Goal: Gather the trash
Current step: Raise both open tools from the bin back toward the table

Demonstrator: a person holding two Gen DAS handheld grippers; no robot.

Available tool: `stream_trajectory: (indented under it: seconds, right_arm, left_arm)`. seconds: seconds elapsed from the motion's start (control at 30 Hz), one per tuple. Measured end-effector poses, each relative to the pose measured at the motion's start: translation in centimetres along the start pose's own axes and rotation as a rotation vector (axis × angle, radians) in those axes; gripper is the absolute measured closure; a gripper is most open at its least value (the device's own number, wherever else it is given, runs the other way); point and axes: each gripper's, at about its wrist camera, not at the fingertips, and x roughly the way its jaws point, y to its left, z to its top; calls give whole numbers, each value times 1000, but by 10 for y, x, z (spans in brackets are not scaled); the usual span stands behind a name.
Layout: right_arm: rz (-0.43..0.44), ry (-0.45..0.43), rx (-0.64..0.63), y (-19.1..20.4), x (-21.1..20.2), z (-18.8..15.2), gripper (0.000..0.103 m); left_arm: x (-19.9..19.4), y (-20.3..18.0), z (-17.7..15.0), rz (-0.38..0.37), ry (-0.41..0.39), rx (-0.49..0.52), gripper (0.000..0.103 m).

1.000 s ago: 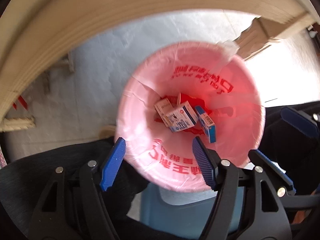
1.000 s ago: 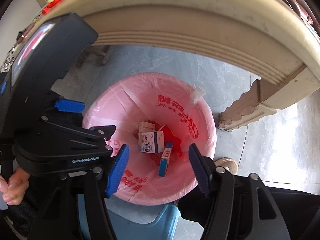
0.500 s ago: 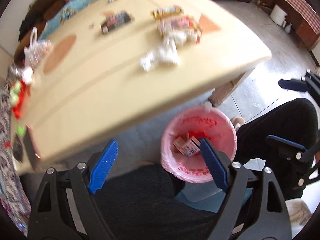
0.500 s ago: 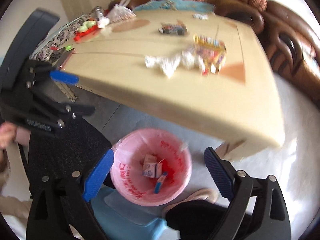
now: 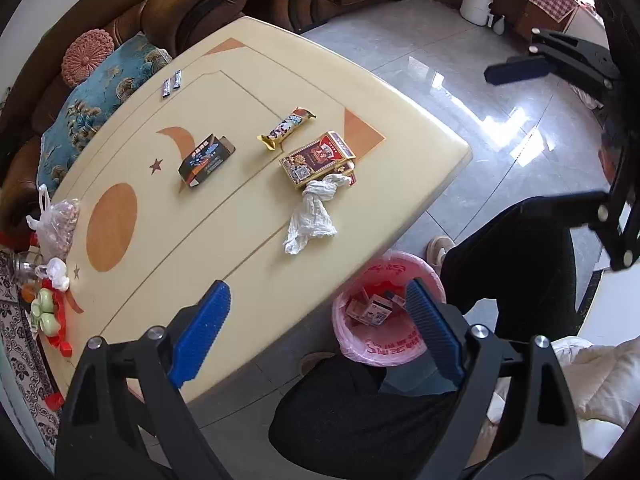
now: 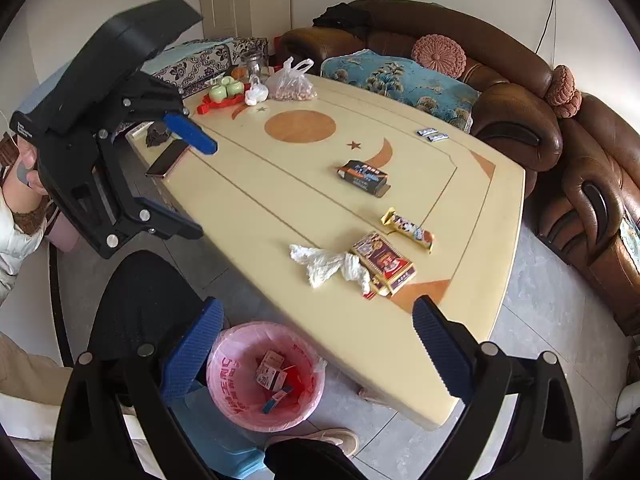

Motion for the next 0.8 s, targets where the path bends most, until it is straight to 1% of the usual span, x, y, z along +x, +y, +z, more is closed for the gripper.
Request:
stream_trajectory:
  seconds: [0.03, 0.1, 0.17, 0.23, 0.33, 0.5, 0.57, 0.8]
  right_arm:
    - [-5, -9, 5, -8, -2, 5, 10]
    - [-23, -20, 15, -23, -3, 15, 10]
    - [-24, -21, 11, -36, -5, 23, 10]
    - [-35, -23, 2, -49, -3, 34, 10]
    - [-31, -19, 6, -64, 6, 43, 10]
    - [-28, 18, -13, -79, 35, 49, 10]
    - [-21, 47, -20, -83, 53, 49, 10]
    - [17, 134, -31, -93, 112, 41, 10]
  left_arm:
    - [1, 5, 5, 13, 6, 7, 16]
    - [5, 11, 10, 7, 21, 14, 16]
    - [14, 14, 16, 19, 37, 34, 16]
    - [23, 15, 23, 37, 57, 53, 16]
    - [41, 15, 30, 34, 87, 69, 16]
    - [71, 13, 40, 33, 119, 94, 16]
    - [85, 13, 45, 7, 124, 89, 16]
    - [142, 4, 55, -19, 204, 123, 16]
